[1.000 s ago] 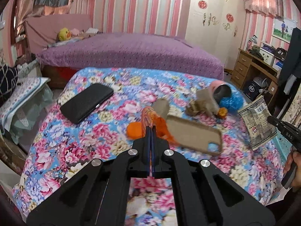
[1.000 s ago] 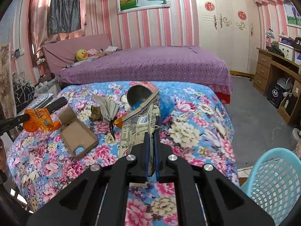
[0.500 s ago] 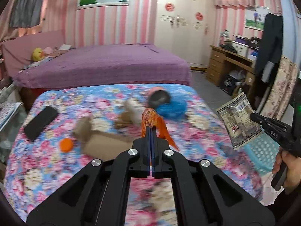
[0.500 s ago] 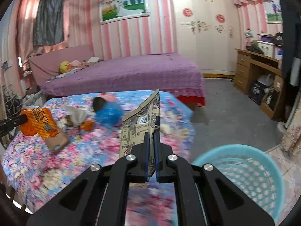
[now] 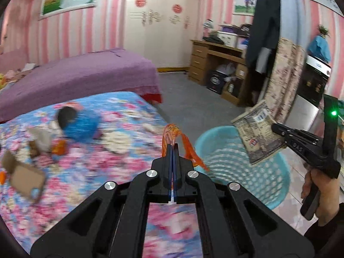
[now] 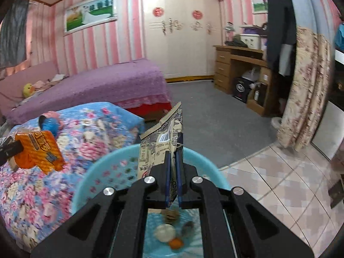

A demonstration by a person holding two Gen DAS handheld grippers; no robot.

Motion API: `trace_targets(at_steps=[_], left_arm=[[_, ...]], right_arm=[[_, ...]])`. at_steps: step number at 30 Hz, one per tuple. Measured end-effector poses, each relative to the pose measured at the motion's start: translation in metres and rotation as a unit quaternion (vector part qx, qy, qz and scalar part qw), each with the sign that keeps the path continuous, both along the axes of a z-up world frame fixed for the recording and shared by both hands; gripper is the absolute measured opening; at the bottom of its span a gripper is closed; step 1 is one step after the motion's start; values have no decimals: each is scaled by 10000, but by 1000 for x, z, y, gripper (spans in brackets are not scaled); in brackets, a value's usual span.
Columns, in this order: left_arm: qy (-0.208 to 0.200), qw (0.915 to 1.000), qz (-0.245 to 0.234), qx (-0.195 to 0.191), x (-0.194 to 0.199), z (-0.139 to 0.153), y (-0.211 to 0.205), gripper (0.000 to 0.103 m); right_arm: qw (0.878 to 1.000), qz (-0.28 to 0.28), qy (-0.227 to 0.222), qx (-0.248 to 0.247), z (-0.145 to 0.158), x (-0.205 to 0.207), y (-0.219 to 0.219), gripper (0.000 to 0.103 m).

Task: Collect trash
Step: 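Carry snack bag and wrapper to the blue basket and open both tools, then move both tools back over the bed toward the remaining trash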

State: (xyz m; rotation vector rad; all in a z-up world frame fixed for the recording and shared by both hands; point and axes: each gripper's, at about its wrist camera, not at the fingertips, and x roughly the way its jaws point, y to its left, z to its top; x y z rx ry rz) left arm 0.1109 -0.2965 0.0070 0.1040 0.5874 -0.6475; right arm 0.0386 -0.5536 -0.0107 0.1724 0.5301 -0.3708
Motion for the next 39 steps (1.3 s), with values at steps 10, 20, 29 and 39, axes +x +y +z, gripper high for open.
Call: trace_targets(at_steps=[10, 20, 29, 39], left_arm=[[301, 9979, -568, 0, -6, -26, -83, 0], [14, 9994, -91, 332, 2, -30, -80, 83], [-259, 9968, 721, 238, 24, -6, 3, 95], [-401, 9887, 1443, 117, 37, 28, 113, 97]], right_arm=[[9989, -297, 329, -150, -11, -20, -33, 5], [9992, -305, 261, 44, -16, -21, -37, 5], [9988, -200, 425, 163, -21, 0, -17, 55], [9994, -334, -118, 4, 10, 11, 26, 95]])
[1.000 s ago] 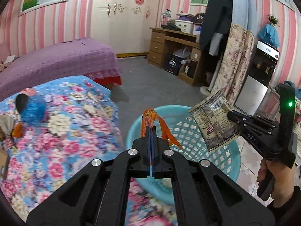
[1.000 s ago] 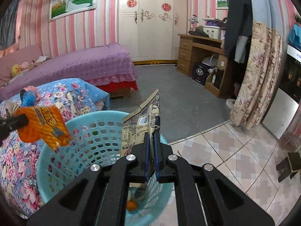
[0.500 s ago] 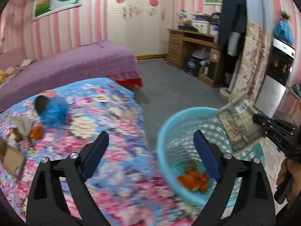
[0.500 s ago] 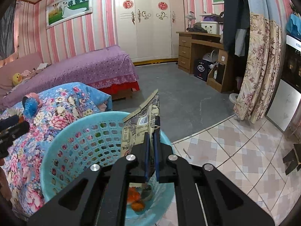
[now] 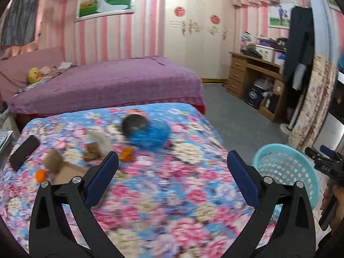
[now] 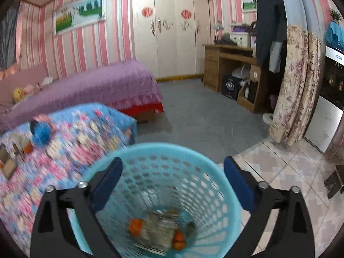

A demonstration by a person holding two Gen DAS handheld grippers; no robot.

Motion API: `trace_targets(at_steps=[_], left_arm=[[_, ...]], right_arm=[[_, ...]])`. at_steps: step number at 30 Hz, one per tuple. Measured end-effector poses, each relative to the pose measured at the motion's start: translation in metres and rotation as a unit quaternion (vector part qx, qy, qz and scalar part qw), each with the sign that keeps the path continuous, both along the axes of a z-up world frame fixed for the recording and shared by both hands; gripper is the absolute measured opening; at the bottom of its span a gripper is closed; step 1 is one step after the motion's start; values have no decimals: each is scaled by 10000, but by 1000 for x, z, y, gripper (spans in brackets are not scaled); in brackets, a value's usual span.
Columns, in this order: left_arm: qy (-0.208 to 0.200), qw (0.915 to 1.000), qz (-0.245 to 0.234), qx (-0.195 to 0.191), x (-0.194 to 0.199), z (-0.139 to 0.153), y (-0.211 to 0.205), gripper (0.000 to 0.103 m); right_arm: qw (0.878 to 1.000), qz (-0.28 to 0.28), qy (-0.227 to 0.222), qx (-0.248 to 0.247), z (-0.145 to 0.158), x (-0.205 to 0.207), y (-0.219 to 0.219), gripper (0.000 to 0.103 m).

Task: Collect trash
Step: 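Move both tools back over the bed toward the remaining trash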

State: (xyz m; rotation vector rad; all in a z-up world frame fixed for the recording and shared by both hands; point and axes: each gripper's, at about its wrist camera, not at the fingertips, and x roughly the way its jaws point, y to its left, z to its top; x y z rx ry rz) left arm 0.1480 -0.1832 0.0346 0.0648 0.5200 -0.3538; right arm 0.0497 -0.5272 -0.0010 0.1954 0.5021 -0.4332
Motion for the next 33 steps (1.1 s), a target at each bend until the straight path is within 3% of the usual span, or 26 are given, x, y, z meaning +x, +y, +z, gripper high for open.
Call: trace_targets(at_steps=[6, 12, 20, 29, 33], left_arm=[[-235, 9979, 563, 221, 13, 9, 71, 97], [-187, 9925, 1193, 197, 34, -5, 141, 98], [441, 9867, 1562, 88, 63, -45, 210, 97], [1011, 9801, 1708, 84, 84, -78, 250, 97], [1241, 9784, 1651, 67, 96, -88, 258, 89]], right_arm=[[9995, 289, -157, -21, 12, 29, 48, 97], [9968, 749, -146, -247, 15, 65, 109, 97], [9913, 1287, -39, -267, 5, 109, 175, 97], [9853, 1685, 71, -259, -7, 140, 229, 97], [9831, 1811, 145, -221, -11, 152, 242, 97]])
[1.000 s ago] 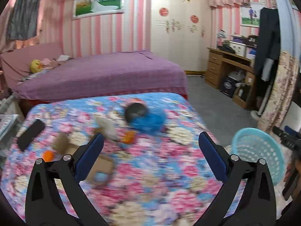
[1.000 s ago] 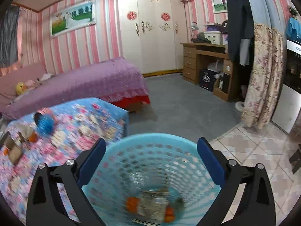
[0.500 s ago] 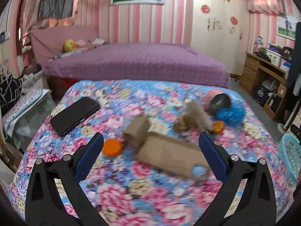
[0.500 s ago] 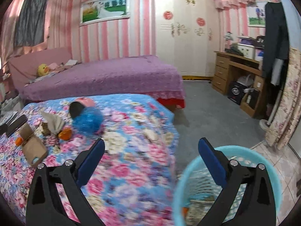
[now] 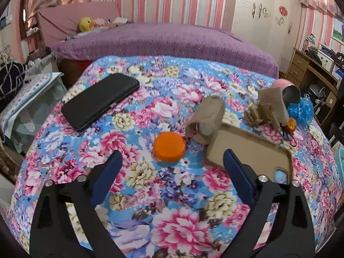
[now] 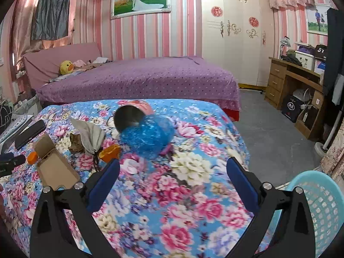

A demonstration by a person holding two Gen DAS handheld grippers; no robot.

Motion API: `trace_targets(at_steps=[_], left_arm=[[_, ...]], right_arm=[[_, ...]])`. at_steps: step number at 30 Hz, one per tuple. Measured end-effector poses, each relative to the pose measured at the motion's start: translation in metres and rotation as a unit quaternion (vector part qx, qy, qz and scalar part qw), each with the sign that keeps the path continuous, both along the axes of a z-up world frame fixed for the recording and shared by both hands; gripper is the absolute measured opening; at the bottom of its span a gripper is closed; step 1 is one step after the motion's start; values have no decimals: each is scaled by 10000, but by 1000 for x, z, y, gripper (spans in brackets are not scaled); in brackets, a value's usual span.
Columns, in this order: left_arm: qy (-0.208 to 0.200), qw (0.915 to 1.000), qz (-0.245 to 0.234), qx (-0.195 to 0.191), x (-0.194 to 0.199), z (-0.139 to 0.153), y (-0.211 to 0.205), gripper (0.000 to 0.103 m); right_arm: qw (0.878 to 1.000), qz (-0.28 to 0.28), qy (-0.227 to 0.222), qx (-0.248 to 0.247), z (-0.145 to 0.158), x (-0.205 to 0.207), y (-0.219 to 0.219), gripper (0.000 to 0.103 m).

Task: Collect trash
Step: 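Move both tools back over the bed toward the remaining trash, then grasp the orange cap with the left tool while the right tool grasps the orange peel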

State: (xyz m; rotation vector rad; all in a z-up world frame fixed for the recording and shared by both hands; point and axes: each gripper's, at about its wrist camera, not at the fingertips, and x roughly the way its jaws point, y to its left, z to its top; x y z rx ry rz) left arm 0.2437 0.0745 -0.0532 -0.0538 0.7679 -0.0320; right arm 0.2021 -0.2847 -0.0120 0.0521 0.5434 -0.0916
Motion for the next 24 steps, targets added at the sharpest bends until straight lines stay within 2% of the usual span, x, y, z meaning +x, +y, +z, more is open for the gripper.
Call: trace_targets(at_steps=[1, 5, 11, 13, 15, 21, 24], left_arm=[[91, 9999, -15, 43, 4, -5, 0, 88], [300, 9995, 27, -13, 17, -16, 4, 73], [431, 9986, 166, -271, 32, -23, 14, 65], [438, 9986, 117, -270, 33, -23, 13, 55], [433, 9985, 8, -328, 33, -23, 11, 39], [345, 9986, -93, -399, 30, -19, 11, 39], [136, 9994, -8, -306, 25, -10, 16, 39]], right_arm=[[10000, 29, 27, -14, -2, 3, 4, 97], [9999, 56, 106, -37, -6, 13, 12, 97], [9996, 161, 229, -49, -12, 29, 27, 97], [9994, 180, 277, -135, -14, 34, 35, 97], [9992, 200, 312, -165, -16, 36, 40, 97], [9984, 301, 395, -288, -21, 38, 54, 97], [9979, 354, 445, -301, -22, 40, 59, 97]])
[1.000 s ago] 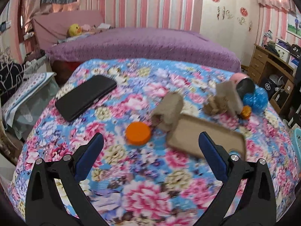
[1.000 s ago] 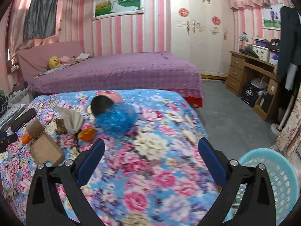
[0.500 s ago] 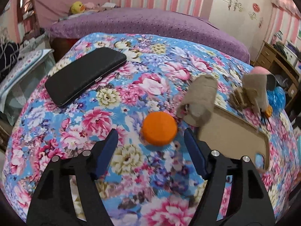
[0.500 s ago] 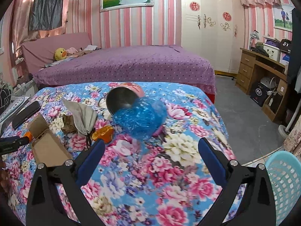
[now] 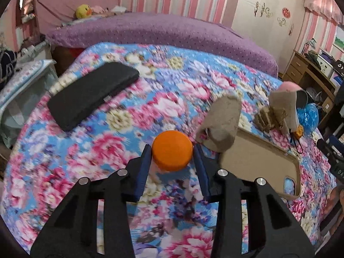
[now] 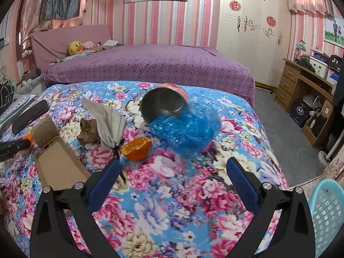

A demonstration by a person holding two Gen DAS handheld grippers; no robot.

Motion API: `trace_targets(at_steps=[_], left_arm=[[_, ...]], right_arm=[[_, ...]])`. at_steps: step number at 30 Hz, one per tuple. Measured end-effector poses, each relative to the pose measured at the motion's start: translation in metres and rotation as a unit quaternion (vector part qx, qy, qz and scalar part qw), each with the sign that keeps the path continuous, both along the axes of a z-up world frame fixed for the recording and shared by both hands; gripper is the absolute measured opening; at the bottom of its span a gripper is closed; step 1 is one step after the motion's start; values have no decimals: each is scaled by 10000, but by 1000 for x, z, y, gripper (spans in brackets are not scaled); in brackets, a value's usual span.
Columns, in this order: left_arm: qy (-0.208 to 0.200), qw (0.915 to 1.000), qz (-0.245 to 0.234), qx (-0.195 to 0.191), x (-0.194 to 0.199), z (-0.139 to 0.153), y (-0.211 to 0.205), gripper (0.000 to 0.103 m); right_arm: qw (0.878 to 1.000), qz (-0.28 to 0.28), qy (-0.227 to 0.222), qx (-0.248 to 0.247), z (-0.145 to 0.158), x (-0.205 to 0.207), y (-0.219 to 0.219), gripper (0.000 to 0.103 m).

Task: Collect trash
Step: 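Grasp the orange cap with the left tool while the right tool grasps the orange peel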

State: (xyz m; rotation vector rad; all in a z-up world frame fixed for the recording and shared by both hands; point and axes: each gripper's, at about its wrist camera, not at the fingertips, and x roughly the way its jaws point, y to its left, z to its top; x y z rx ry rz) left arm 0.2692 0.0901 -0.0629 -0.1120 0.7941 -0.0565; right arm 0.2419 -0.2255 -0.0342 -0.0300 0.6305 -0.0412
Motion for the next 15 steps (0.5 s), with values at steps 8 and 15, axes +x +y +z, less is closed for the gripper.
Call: trace_targets(at_steps=[8, 15], left_arm=[[-437, 9984, 306, 194, -12, 23, 18, 39], [-530, 9980, 348, 66, -10, 31, 24, 39]], right_arm=[[9989, 221, 418, -10, -11, 23, 14, 66], [9962, 478, 725, 67, -19, 41, 24, 58]])
